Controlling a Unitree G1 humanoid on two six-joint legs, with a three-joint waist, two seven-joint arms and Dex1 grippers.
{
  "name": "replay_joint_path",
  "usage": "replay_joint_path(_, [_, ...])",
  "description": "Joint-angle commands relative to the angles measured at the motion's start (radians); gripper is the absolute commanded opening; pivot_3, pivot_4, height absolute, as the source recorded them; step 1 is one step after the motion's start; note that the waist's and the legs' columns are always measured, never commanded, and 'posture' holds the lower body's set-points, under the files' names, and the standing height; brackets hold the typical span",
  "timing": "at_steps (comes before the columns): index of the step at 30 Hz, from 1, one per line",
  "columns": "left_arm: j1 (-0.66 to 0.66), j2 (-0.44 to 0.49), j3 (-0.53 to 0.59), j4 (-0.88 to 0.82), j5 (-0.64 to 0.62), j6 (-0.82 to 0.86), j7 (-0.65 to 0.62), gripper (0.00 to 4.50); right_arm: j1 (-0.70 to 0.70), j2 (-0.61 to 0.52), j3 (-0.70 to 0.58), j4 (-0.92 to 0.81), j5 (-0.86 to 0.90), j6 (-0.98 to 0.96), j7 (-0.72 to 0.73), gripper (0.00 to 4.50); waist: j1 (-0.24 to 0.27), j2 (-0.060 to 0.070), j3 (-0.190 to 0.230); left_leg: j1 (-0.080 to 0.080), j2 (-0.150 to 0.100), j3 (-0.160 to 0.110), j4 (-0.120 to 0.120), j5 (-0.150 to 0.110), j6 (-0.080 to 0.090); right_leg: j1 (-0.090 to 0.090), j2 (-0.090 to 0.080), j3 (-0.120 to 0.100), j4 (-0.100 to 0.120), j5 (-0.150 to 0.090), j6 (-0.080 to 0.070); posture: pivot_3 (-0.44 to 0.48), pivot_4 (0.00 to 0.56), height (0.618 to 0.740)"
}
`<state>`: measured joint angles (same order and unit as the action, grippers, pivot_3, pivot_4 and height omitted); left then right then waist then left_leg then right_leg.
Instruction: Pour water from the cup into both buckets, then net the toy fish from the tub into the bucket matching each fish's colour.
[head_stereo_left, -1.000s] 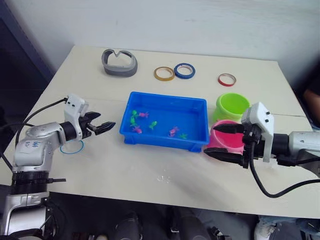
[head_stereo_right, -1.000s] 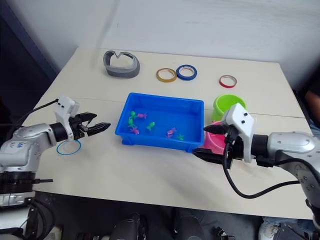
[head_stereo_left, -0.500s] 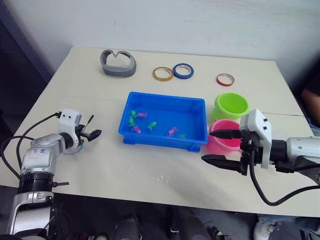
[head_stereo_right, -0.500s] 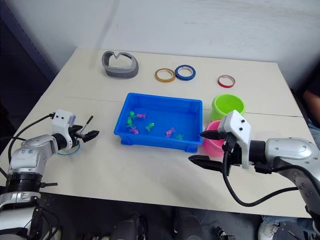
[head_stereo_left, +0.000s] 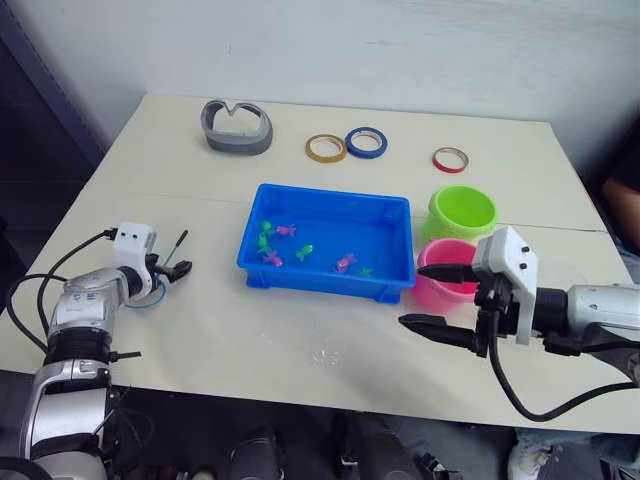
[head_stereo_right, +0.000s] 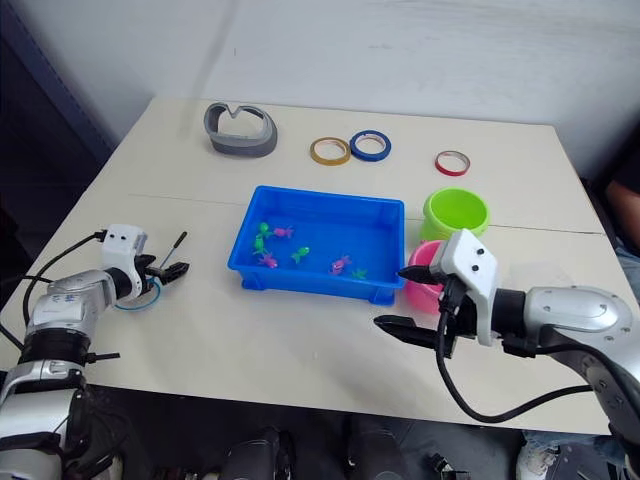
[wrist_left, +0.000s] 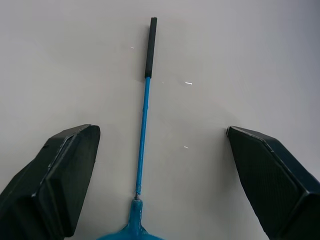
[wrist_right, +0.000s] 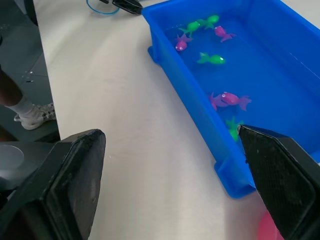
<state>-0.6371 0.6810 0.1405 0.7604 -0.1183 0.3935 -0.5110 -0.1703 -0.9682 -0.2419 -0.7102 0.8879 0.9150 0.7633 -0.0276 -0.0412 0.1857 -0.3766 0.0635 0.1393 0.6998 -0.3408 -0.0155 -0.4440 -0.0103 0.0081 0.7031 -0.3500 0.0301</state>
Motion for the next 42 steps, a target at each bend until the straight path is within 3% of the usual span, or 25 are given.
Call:
replay_joint_path(1, [-0.011,-0.004,-0.036,0.025,0.036,-0.017,-0.022,4.50,-0.006,-0.006,-0.026,-0.045,0.034,-0.022,0.014,4.46,0.000,0.000,0.000,0.000,0.000,0.000,0.000,0.000,0.000,0.000,0.000,0.000,0.001,0.000,0.000,0.000,0.150,0.693])
replay_joint_path(6, [-0.024,-0.008,-0.047,0.047,0.052,-0.035,-0.033,4.50,-0.021,-0.006,-0.016,-0.049,0.039,-0.022,0.006,4.46,0.000,0.000,0.000,0.000,0.000,0.000,0.001,0.000,0.000,0.000,0.000,0.000,0.002,0.000,0.000,0.000,0.150,0.693])
replay_joint_path(9, [-0.034,-0.009,-0.057,0.066,0.068,-0.035,-0.024,3.66,-0.033,-0.005,-0.012,-0.050,0.040,-0.021,0.000,4.50,0.000,0.000,0.000,0.000,0.000,0.000,0.001,0.000,0.000,0.000,-0.001,0.000,0.002,0.000,0.000,0.000,0.150,0.693])
replay_joint_path(14, [-0.042,-0.010,-0.067,0.082,0.074,-0.047,-0.037,1.51,-0.040,-0.010,-0.016,-0.056,0.053,-0.017,0.000,4.50,-0.002,0.000,0.000,0.002,0.000,0.000,0.002,0.001,-0.001,0.000,0.000,0.000,0.005,0.000,0.000,0.000,0.150,0.693])
replay_joint_path(15, [-0.043,-0.010,-0.067,0.083,0.073,-0.048,-0.040,1.26,-0.041,-0.011,-0.016,-0.057,0.056,-0.017,-0.001,4.50,-0.003,0.000,0.000,0.002,0.000,0.000,0.002,0.001,-0.001,0.000,0.000,0.000,0.005,0.000,0.000,0.000,0.150,0.693])
replay_joint_path(16, [-0.044,-0.010,-0.067,0.086,0.071,-0.047,-0.042,0.66,-0.042,-0.011,-0.015,-0.058,0.058,-0.017,-0.002,4.50,-0.004,0.000,0.000,0.002,0.000,0.000,0.002,0.002,-0.002,0.000,0.000,0.000,0.006,0.000,-0.001,0.000,0.150,0.693])
replay_joint_path(18, [-0.045,-0.010,-0.069,0.090,0.071,-0.049,-0.042,0.02,-0.042,-0.012,-0.013,-0.059,0.060,-0.018,-0.003,4.50,-0.004,0.000,-0.001,0.003,0.000,0.000,0.002,0.002,-0.002,0.000,0.000,0.000,0.007,0.000,-0.001,0.000,0.150,0.693])
replay_joint_path(32, [-0.031,0.002,-0.063,0.075,0.066,-0.043,-0.043,0.02,-0.052,-0.011,-0.005,-0.058,0.061,-0.019,-0.005,4.50,-0.003,0.000,-0.001,0.003,0.000,0.000,0.002,0.003,-0.003,0.000,0.000,0.000,0.008,0.000,-0.001,0.000,0.150,0.693])
replay_joint_path(42, [-0.005,0.172,-0.045,-0.291,-0.002,0.041,-0.272,0.02,-0.059,-0.004,0.013,-0.041,0.039,-0.033,-0.001,4.50,-0.004,-0.002,0.000,0.002,0.000,-0.001,0.002,0.003,-0.003,-0.001,0.000,0.000,0.008,0.000,-0.002,0.000,0.150,0.693])
